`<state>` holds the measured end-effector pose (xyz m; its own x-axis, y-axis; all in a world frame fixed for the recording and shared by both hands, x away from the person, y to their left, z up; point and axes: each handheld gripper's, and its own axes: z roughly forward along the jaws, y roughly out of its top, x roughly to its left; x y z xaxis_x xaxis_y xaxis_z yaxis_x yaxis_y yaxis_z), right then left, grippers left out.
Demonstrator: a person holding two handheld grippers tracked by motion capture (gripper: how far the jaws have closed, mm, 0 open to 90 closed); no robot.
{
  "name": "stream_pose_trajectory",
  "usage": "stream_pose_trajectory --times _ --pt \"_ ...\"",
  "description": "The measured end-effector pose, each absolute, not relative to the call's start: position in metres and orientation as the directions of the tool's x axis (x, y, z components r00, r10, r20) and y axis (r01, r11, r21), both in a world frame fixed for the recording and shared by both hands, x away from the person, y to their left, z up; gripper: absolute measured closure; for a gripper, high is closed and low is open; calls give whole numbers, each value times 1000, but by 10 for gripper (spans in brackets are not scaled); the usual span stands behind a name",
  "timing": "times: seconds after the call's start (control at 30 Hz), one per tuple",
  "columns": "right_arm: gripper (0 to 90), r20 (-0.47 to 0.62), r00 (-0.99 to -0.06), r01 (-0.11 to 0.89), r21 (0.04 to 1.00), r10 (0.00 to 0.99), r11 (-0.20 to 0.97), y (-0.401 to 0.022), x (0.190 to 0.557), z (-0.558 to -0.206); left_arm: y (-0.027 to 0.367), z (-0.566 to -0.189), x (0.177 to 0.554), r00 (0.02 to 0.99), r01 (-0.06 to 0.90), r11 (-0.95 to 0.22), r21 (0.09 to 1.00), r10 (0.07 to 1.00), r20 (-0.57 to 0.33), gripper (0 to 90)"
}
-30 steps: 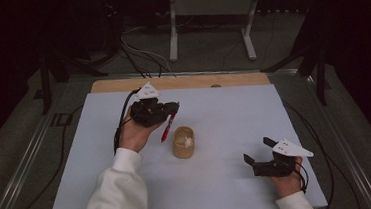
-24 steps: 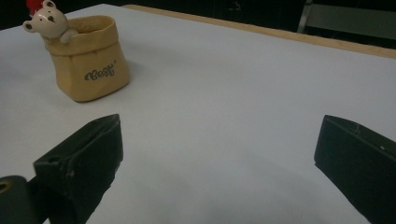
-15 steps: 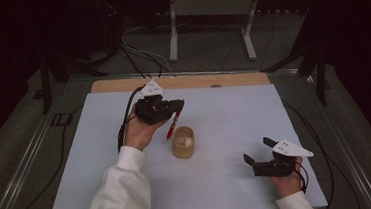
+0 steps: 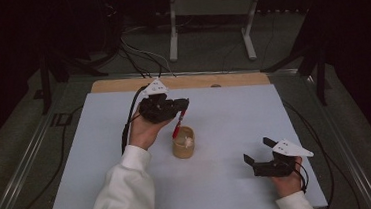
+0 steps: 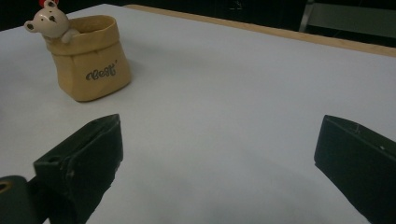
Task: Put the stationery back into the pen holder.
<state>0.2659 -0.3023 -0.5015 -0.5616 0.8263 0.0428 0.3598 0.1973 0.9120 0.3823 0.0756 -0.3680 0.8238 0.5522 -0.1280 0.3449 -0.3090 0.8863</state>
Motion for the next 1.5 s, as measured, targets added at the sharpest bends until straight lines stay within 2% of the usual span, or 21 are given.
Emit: stream_pose_trajectory --times 0.5,1.5 --pt "17 44 -565 359 912 824 197 -303 266 -501 70 -375 383 817 345 -288 893 560 -135 809" --pt "18 46 -566 362 911 823 198 -302 266 -501 71 -408 385 792 411 -296 862 584 -177 809"
